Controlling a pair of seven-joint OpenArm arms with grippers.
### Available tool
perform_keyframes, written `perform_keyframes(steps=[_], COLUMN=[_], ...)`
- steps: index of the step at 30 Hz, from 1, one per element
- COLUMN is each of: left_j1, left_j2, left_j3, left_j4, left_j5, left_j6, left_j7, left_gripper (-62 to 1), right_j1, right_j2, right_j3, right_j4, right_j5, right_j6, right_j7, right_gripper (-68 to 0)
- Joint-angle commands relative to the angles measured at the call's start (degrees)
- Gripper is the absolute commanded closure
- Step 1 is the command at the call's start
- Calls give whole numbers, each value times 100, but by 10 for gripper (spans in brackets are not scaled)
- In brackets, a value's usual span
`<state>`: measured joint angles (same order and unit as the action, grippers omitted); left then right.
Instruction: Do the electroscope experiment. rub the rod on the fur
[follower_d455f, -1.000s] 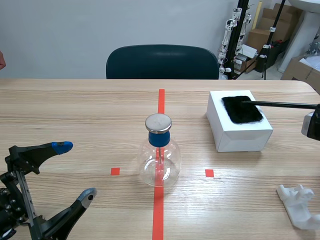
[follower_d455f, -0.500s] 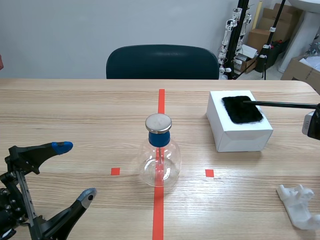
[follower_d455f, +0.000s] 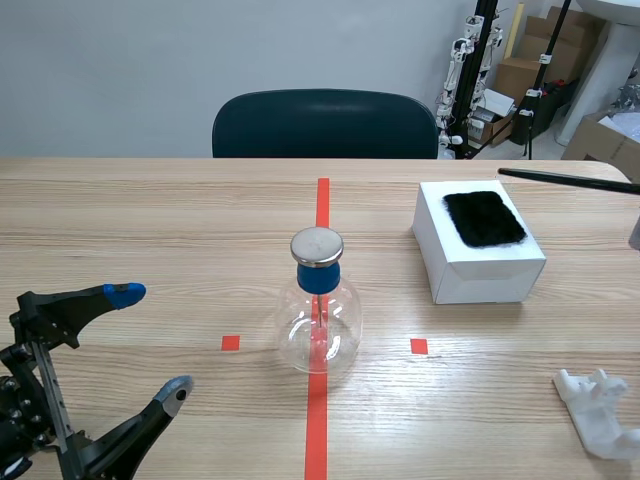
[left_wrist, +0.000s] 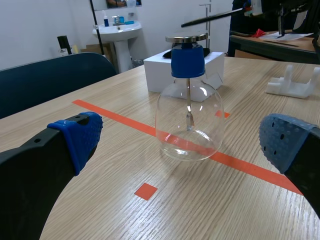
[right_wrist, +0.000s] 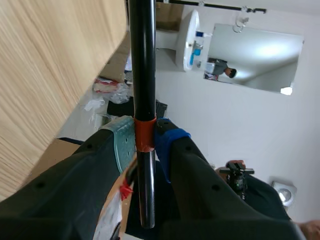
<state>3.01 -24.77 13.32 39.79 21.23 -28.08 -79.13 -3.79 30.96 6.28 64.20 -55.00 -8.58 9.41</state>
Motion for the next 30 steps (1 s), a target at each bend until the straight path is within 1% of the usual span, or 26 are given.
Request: perform_keyframes(steps=[1, 7, 13, 18, 20, 22, 25, 28, 30], left_j1=[-17, -17, -17, -17, -17, -17, -17, -17, -17], left_j2=[-17, -17, -17, -17, -17, -17, -17, -17, -17], left_j3=[-42, -42, -42, -42, -42, -42, -42, -42, -42], left_j4=[66, 66, 66, 66, 66, 66, 66, 66, 66], left_j5=[-61, -61, -61, -59, -59, -61, -61, -61, -61], left_j6=[9, 9, 9, 9, 9, 9, 9, 9, 9], left_j7=[-83, -83, -83, -83, -83, -83, -83, -83, -83], left_gripper=[-623, -623, -623, -623, -623, -623, -623, -623, -623], right_j1=[-55, -807, -1838, -2704, -3021, -3335, -3803, -4282, -4645], right_j2=[177, 203, 201, 109, -20, -212, -649, -1108, -1381], right_j3=[195, 599, 802, 802, 802, 802, 802, 802, 802], right_j4=[459, 1644, 3058, 4197, 4601, 4964, 5471, 5823, 5995], right_j5=[109, 330, 809, 817, 817, 800, 520, 234, 55], right_j6=[-103, -85, -85, -101, -199, -391, -490, -693, -929], right_j7=[55, 127, 68, -179, -212, -219, -190, 31, 273], right_gripper=[-6, -6, -6, -6, -6, -6, -6, -6, -6])
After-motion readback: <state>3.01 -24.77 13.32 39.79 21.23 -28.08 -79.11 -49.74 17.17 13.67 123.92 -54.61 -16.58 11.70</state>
